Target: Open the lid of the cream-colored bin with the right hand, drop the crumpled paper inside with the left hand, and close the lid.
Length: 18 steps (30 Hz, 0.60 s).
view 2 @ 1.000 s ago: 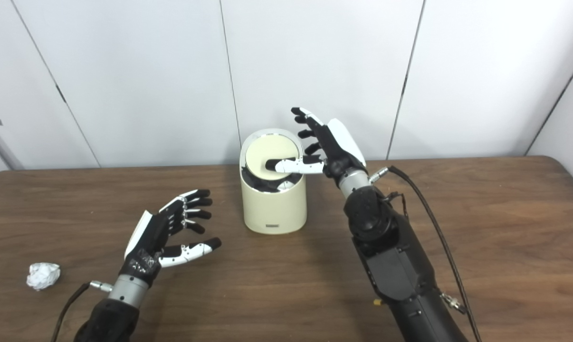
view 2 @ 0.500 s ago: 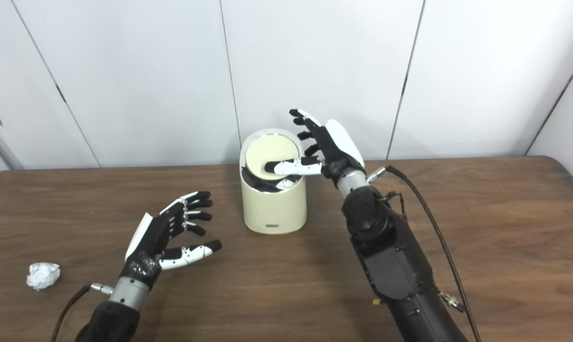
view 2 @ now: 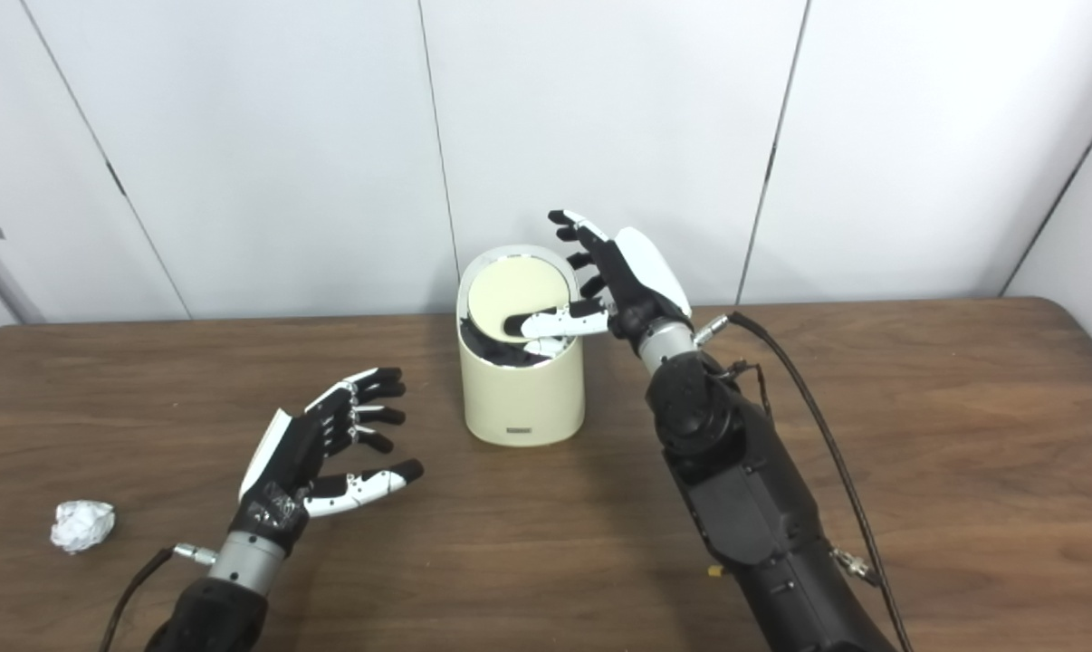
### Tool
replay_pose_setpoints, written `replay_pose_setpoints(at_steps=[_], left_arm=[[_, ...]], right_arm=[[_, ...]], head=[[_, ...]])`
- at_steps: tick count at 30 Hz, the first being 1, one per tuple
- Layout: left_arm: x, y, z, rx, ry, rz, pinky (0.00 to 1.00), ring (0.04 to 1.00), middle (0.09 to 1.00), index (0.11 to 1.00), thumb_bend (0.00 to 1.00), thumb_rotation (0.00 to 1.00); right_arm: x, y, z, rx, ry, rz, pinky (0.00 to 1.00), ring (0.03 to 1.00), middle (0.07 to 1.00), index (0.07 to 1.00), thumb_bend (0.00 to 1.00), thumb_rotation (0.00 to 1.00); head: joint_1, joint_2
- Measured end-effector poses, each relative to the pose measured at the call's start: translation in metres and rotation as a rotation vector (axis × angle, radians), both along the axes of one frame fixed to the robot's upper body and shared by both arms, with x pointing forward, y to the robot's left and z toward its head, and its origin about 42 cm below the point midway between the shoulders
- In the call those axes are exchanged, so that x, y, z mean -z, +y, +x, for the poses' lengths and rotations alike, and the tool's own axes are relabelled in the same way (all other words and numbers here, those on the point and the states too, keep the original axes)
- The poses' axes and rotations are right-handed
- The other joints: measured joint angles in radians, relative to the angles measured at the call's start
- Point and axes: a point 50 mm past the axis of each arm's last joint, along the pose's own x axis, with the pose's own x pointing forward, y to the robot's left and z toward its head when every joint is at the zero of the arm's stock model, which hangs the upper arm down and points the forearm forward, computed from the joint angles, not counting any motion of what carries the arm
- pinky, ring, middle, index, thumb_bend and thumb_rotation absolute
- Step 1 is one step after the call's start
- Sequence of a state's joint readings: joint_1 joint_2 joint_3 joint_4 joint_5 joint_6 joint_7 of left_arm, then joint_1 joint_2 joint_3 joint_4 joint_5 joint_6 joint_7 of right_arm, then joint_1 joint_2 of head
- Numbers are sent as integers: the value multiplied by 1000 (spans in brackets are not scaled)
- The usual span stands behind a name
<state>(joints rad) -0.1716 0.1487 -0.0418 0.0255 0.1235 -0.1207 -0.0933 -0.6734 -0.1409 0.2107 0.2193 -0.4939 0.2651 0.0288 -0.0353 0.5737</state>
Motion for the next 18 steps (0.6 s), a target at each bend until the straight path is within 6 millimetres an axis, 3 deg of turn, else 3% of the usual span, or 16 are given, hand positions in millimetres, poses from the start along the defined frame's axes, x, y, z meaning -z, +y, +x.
replay_pose_setpoints(at_steps=[9,18], left_arm=[[1,0,-1,0,3,-1,588,716,807,829,721,67],[3,-2,-3,0,9,-5,586,717,809,830,726,70]], right_arm=[[-2,2,6,16,-7,-30,577,756,862,876,825,374],[-15,12,8,10,-70,-121,640,788,867,874,862,283]], head=[[5,3],[12,11]])
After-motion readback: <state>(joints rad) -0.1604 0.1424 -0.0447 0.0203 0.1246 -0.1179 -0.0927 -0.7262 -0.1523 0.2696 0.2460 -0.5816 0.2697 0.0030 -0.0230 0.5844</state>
